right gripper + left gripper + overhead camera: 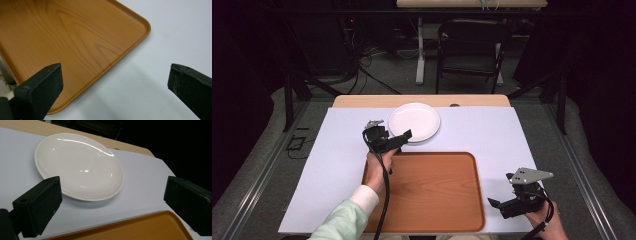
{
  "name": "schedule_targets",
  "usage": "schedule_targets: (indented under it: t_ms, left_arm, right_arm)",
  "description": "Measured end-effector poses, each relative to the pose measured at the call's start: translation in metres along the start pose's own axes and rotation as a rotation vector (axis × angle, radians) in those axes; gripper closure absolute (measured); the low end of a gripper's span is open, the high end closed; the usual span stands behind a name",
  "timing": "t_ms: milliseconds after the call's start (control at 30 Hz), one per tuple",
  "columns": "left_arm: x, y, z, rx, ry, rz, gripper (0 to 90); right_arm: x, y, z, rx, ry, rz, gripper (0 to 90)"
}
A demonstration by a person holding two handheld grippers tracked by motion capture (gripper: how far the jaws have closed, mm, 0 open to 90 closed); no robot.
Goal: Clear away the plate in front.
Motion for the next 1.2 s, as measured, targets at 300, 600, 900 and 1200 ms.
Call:
schedule_targets:
  t_ms: [300,600,900,1200]
  left_arm:
    - [0.018,0.019,0.002,0.003,-0.127,-0.003,5.5]
    - [0.029,0.031,-0.001,-0.022,-0.235,-0.024,6.3]
    - [0.035,0.04,0.002,-0.123,-0.408,-0.033,14.0]
    - [0.04,0.05,0.009,-0.155,-0.499,-0.074,14.3]
  right_arm:
    - [0.0,0.001,0.0,0.004,0.002,-0.006,0.0]
    - [0.0,0.001,0.0,0.007,0.001,-0.011,0.0]
    - [0.0,0.002,0.001,0.01,0.002,-0.016,0.0]
    - [0.0,0.002,0.001,0.01,0.001,-0.021,0.0]
Point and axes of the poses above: each handheld gripper's, and its own axes: y roughly forward along the jaws, z roughly out of its underside, x roughly to its left, the point moved 5 cm from there along y, roughly forward along the jaws, and after that the axes turned 2 degrees about -y, right-handed, at the moved point
